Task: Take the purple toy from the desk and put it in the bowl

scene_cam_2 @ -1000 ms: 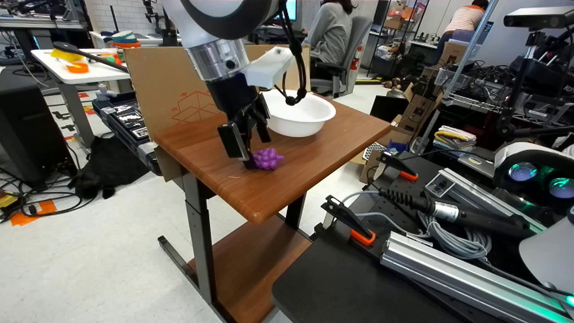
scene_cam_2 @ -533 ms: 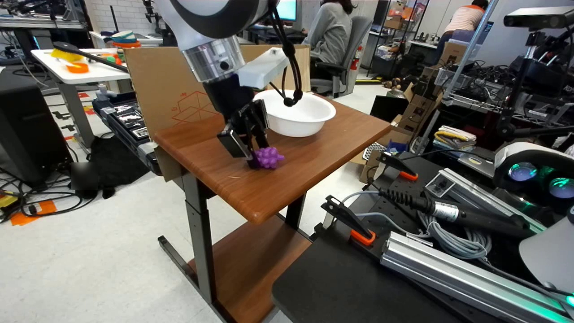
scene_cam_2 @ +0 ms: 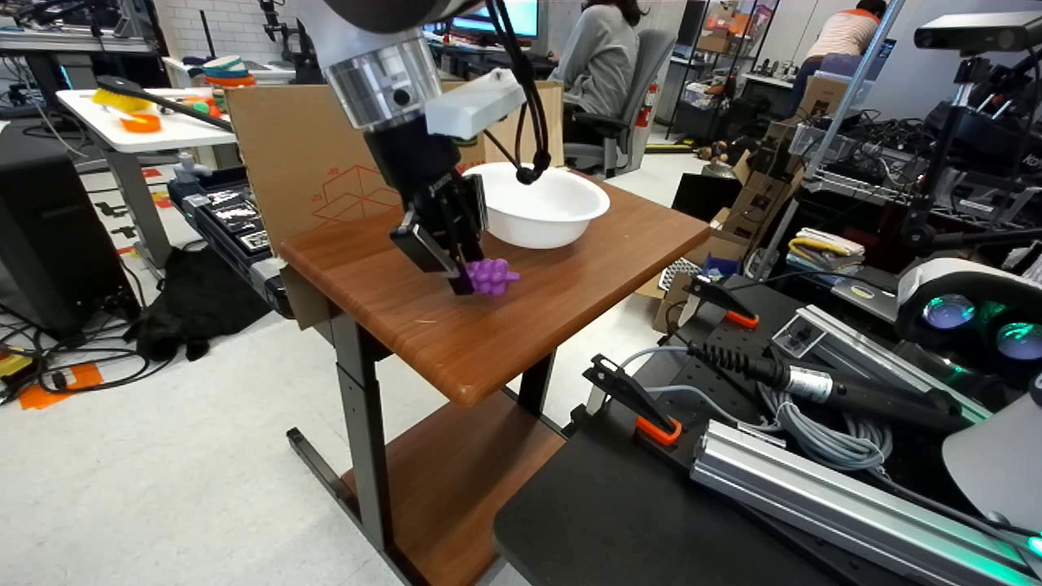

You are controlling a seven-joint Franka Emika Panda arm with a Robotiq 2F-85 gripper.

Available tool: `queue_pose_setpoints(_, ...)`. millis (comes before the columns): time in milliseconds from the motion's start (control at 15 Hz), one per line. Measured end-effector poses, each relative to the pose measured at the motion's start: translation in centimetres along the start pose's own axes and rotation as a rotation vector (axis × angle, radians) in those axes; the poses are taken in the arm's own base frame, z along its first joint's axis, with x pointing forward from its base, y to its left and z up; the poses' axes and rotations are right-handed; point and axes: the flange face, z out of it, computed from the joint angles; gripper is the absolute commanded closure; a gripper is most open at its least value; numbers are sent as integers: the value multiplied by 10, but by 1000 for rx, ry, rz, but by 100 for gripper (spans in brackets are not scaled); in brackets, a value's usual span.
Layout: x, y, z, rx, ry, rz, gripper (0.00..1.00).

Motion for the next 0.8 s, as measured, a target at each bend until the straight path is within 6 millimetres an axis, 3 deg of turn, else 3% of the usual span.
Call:
queue_pose_setpoints(200, -25, 1, -50, 2, 61, -30, 87)
queue_pose_setpoints(333, -45, 23, -89, 5, 124, 1, 87)
queue_pose_setpoints(533, -70, 99, -128, 37, 194, 130, 87)
queue_pose_setpoints(800, -92, 217, -122, 90, 208, 309, 87)
